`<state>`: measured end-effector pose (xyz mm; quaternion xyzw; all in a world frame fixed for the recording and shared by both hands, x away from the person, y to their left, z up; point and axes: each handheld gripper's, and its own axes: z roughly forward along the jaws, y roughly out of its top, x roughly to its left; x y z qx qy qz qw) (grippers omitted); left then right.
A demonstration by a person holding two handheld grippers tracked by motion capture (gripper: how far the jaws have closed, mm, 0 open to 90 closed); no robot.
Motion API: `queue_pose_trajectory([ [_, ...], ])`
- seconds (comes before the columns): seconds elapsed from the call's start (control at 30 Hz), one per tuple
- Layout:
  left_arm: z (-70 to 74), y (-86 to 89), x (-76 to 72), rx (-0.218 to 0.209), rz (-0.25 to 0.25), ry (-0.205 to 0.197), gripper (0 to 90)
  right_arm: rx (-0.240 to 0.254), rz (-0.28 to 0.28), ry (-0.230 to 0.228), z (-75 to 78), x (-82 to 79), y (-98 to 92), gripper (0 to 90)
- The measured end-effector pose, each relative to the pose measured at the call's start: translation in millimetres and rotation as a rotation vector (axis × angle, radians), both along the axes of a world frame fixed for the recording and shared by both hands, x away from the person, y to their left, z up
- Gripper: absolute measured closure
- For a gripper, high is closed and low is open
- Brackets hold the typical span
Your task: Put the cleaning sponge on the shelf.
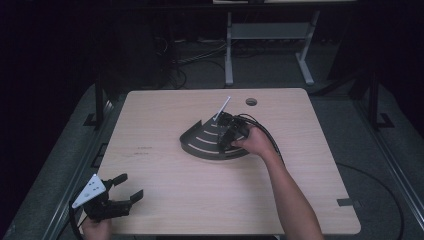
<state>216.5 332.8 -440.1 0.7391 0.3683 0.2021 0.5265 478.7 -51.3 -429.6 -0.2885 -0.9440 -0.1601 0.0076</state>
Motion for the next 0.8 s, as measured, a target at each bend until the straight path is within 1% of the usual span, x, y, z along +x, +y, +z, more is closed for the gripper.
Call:
queue_pose_trajectory([
  [0.37, 0.2, 0.5, -0.1, -0.002, 0.001, 0.0, 13.3, -0.018, -0.001, 0.0, -6.7, 0.9, 2.5, 32.4],
  [0.53, 0.4, -0.1, 0.1, 0.003, -0.001, -0.001, 13.3, -0.019, -0.002, 0.003, -7.2, 1.1, 2.5, 32.3],
  [0.8, 0.3, 0.1, 0.1, -0.002, 0.0, 0.001, 13.3, -0.022, -0.004, 0.003, -7.3, 0.5, 3.3, 31.7],
])
